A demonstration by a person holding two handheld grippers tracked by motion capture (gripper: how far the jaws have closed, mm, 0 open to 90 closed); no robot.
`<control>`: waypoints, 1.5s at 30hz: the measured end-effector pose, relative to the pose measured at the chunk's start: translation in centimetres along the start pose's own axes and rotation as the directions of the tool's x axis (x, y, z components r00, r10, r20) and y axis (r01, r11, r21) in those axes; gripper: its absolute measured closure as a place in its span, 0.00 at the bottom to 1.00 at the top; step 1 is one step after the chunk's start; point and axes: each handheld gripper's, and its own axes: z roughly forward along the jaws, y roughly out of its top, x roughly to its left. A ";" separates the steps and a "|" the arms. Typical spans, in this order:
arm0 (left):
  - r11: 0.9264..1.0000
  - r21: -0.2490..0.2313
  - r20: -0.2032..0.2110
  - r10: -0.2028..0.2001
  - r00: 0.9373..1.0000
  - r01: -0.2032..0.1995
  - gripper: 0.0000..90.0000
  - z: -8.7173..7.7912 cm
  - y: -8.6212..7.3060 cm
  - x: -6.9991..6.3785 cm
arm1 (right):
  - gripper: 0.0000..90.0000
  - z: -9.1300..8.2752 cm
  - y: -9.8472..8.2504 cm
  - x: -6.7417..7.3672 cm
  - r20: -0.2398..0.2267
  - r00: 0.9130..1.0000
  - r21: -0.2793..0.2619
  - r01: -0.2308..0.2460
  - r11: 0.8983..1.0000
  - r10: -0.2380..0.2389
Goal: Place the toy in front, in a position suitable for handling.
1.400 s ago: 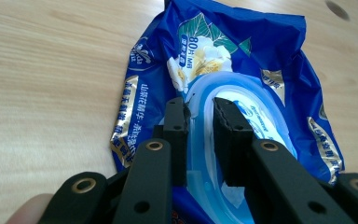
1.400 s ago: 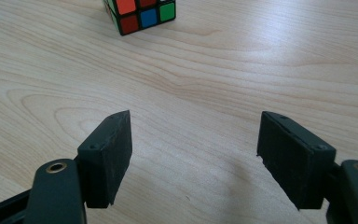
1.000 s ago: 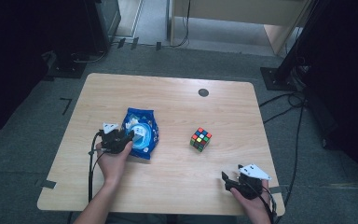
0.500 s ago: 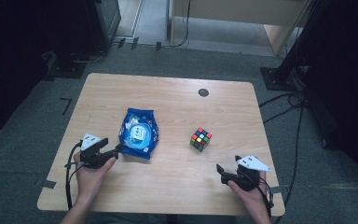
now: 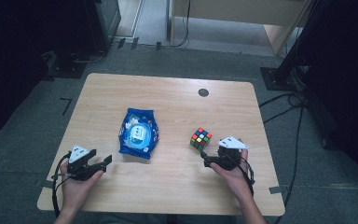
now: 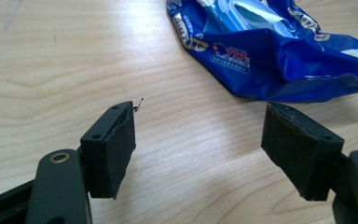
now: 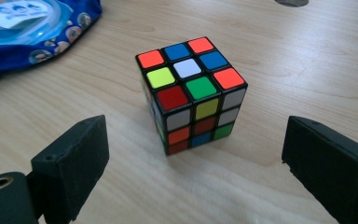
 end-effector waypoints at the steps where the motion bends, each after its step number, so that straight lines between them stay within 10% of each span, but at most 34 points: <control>1: 1.000 0.000 0.000 0.000 1.000 0.000 0.29 0.0 0.0 0.0 | 0.08 0.0 0.0 0.0 0.000 1.000 0.000 0.000 1.000 0.000; 6: 1.000 0.005 0.006 0.023 1.000 -0.023 0.29 0.1 -0.1 -0.2 | 0.10 2.4 0.5 0.7 0.056 0.998 0.027 0.032 0.999 -0.033; 16: 0.999 0.005 0.005 0.039 0.999 -0.039 0.30 0.2 -0.1 -0.4 | 0.20 3.3 0.5 0.9 0.026 0.998 0.011 0.054 0.998 -0.054; 28: 0.999 0.008 0.001 0.047 0.999 -0.047 0.31 0.3 -0.1 -0.5 | 0.19 3.7 -0.4 1.2 0.091 0.995 0.022 -0.049 0.999 0.046; 35: 0.999 0.009 0.004 0.046 0.999 -0.046 0.31 0.4 -0.1 -0.5 | 0.34 5.4 -0.2 1.8 0.129 0.992 0.053 -0.021 0.998 0.014; 45: 0.999 0.005 0.009 0.051 0.999 -0.051 0.31 0.3 -0.2 -0.5 | 0.38 2.7 -0.2 2.1 0.102 0.994 0.008 -0.029 1.000 0.028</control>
